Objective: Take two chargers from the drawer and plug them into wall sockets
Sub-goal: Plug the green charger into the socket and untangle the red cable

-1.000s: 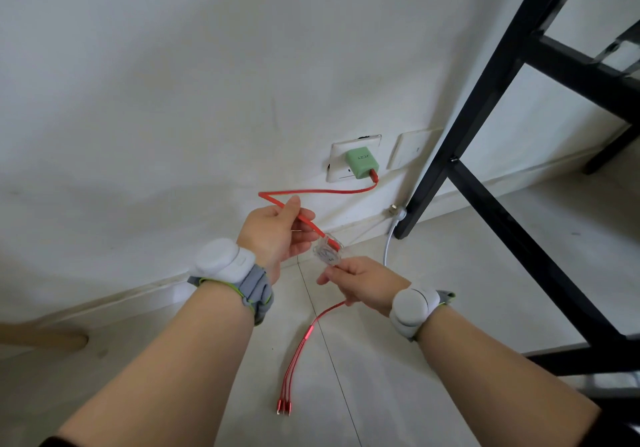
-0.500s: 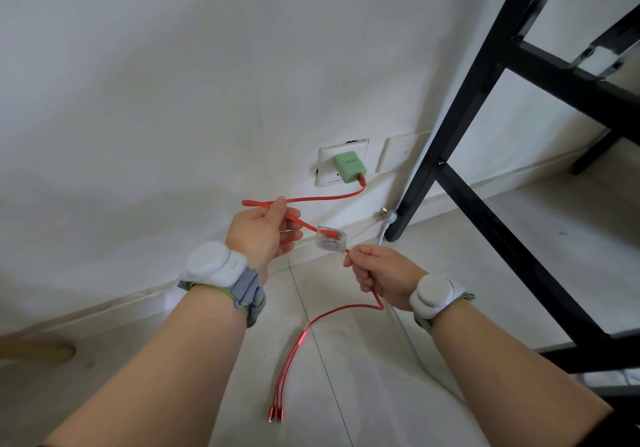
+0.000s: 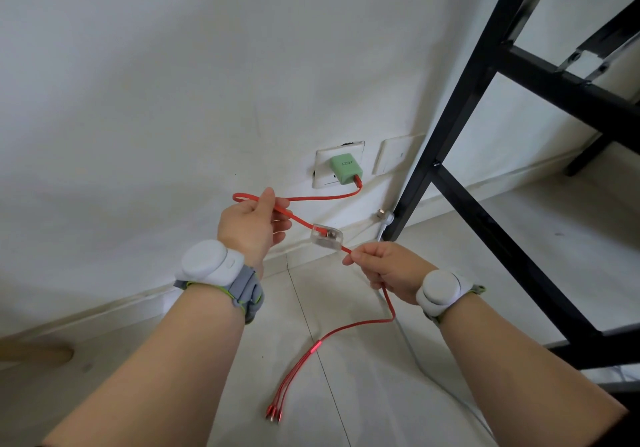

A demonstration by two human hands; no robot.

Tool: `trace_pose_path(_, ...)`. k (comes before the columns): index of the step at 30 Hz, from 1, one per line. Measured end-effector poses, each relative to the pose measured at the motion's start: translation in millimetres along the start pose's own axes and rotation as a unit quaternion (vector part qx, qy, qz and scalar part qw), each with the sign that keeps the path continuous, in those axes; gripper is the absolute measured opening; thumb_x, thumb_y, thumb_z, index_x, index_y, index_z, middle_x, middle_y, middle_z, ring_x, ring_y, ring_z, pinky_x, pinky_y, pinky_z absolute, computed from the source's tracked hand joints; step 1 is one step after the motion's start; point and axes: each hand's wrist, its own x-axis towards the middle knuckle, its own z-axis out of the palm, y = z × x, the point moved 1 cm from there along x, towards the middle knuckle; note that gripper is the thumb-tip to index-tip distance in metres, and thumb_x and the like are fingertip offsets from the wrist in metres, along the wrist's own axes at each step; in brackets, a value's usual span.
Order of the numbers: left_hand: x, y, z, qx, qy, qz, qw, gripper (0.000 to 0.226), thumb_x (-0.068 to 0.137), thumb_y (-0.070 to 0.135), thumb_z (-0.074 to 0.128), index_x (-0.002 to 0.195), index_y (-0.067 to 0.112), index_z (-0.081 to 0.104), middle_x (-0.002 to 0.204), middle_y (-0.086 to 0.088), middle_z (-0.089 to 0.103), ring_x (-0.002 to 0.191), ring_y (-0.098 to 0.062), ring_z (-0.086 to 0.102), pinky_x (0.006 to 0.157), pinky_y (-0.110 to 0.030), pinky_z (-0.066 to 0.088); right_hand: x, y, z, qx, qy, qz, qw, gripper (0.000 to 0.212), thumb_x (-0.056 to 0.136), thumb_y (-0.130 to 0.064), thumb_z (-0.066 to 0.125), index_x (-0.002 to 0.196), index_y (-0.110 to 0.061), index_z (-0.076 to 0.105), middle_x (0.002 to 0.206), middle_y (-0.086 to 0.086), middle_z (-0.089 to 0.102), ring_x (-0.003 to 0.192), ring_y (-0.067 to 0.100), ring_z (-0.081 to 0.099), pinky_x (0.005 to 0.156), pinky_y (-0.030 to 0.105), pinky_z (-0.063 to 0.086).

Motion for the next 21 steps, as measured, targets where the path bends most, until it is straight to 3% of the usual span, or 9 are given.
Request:
trace_pose_path(3, -4.4, -4.3, 5.2, 0.006, -0.032, -0.023, 0.999, 0.029, 0.092, 0.031, 0.048, 0.074, 0.02, 0.068, 0.075, 0.0, 0.067, 0.064, -0.013, 0.063, 0.06, -0.025, 0.052, -0.6, -11.2, 6.3, 0.032, -0.034, -0.022, 0.999, 0.025, 0.093, -0.018, 0.051, 0.116, -0.013, 0.06, 0.055, -0.007, 0.036, 0.046, 0.006, 0.031, 0.048, 0.019, 0.032)
trace_pose_path(6, -11.4, -10.1, 14.0, 0.01, -0.05, -0.037, 0.998, 0.022, 0.093, 0.03, 0.047, 0.085, 0.026, 0.067, 0.09, -0.003, 0.065, 0.077, -0.017, 0.062, 0.066, -0.028, 0.052, -2.9, -26.1, 15.5, 0.01, -0.074, -0.039, 0.996, 0.038, 0.089, -0.023, 0.058, 0.126, -0.02, 0.053, 0.065, 0.001, 0.043, 0.05, 0.006, 0.034, 0.049, 0.019, 0.033)
trace_pose_path(9, -18.3, -13.2, 22.5, -0.006, -0.072, -0.064, 0.995, 0.021, 0.093, 0.03, 0.046, 0.097, 0.025, 0.066, 0.091, -0.004, 0.065, 0.078, -0.018, 0.064, 0.066, -0.028, 0.052, -5.8, -38.9, 29.4, -0.121, -0.024, -0.072, 0.99, 0.036, 0.084, -0.038, 0.061, 0.118, -0.026, 0.057, 0.079, -0.016, 0.066, 0.063, -0.001, 0.057, 0.061, 0.018, 0.045)
trace_pose_path(11, -22.7, -14.3, 26.0, -0.016, -0.087, -0.086, 0.992, 0.023, 0.094, 0.03, 0.045, 0.104, 0.023, 0.065, 0.087, -0.003, 0.066, 0.076, -0.018, 0.065, 0.07, -0.03, 0.053, -6.6, -41.8, 35.2, -0.21, 0.051, -0.098, 0.971, 0.036, 0.085, -0.047, 0.057, 0.111, -0.024, 0.06, 0.094, -0.009, 0.069, 0.083, 0.009, 0.063, 0.076, 0.027, 0.051)
trace_pose_path(15, -28.5, -18.8, 30.0, -0.01, -0.105, -0.112, 0.988, 0.028, 0.094, 0.033, 0.041, 0.103, 0.022, 0.065, 0.095, -0.005, 0.068, 0.082, -0.018, 0.065, 0.074, -0.03, 0.053, -10.7, -45.0, 40.7, -0.256, 0.081, -0.099, 0.958, 0.033, 0.087, -0.051, 0.05, 0.103, -0.024, 0.058, 0.083, -0.006, 0.062, 0.073, 0.009, 0.056, 0.066, 0.023, 0.043)
trace_pose_path(18, -32.9, -19.9, 32.6, -0.022, -0.127, -0.163, 0.978, 0.036, 0.095, 0.037, 0.037, 0.106, 0.014, 0.063, 0.098, -0.009, 0.067, 0.08, -0.021, 0.064, 0.071, -0.031, 0.053, -10.8, -45.9, 39.9, -0.21, 0.092, -0.076, 0.97, 0.031, 0.089, -0.048, 0.049, 0.092, -0.019, 0.059, 0.074, -0.004, 0.058, 0.062, 0.009, 0.052, 0.06, 0.023, 0.042)
trace_pose_path(21, -35.0, -21.8, 33.0, -0.016, -0.155, -0.174, 0.972, 0.038, 0.095, 0.037, 0.036, 0.103, 0.014, 0.065, 0.092, -0.008, 0.068, 0.081, -0.022, 0.065, 0.071, -0.031, 0.052, -10.2, -47.2, 40.5, 0.022, 0.065, -0.031, 0.997, 0.024, 0.09, -0.038, 0.053, 0.086, -0.015, 0.058, 0.066, 0.003, 0.044, 0.044, 0.007, 0.034, 0.043, 0.02, 0.029)
